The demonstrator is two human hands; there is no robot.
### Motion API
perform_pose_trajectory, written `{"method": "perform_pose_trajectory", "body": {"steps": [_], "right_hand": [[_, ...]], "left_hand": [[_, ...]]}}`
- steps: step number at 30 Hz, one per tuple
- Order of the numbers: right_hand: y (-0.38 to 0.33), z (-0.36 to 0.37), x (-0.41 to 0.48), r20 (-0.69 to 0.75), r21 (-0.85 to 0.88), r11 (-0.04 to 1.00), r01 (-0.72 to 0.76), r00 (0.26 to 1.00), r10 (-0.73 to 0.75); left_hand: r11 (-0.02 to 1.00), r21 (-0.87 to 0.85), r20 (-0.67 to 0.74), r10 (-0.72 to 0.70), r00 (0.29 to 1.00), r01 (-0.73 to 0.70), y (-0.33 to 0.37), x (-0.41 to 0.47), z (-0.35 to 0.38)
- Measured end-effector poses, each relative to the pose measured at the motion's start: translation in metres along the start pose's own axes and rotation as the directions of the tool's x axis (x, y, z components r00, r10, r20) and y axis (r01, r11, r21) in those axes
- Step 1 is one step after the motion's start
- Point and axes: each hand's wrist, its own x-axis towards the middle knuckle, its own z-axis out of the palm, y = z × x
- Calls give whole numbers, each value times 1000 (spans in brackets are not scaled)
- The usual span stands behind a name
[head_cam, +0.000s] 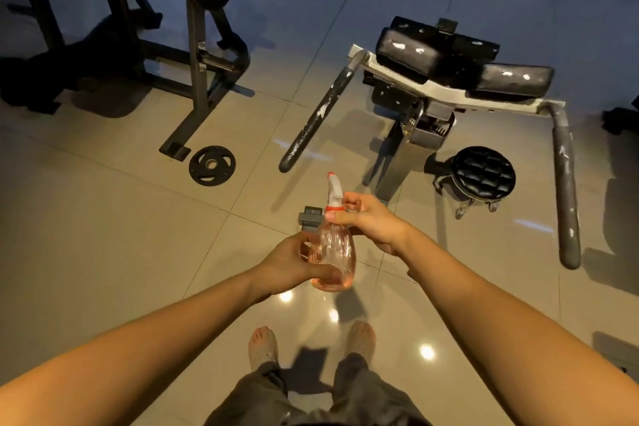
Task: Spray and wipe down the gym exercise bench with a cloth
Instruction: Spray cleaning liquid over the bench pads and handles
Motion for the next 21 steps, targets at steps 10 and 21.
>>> {"method": "perform_pose_trajectory", "body": {"steps": [10, 21], "right_hand": [[-38, -76, 28, 54, -93, 993, 67, 997, -62], [-89, -99, 45, -17, -18, 990, 137, 990, -138]], "left_hand": [[987, -156, -149, -3, 989, -21, 60, 41, 41], [980, -181, -134, 62, 989, -86, 115, 66, 9]]}}
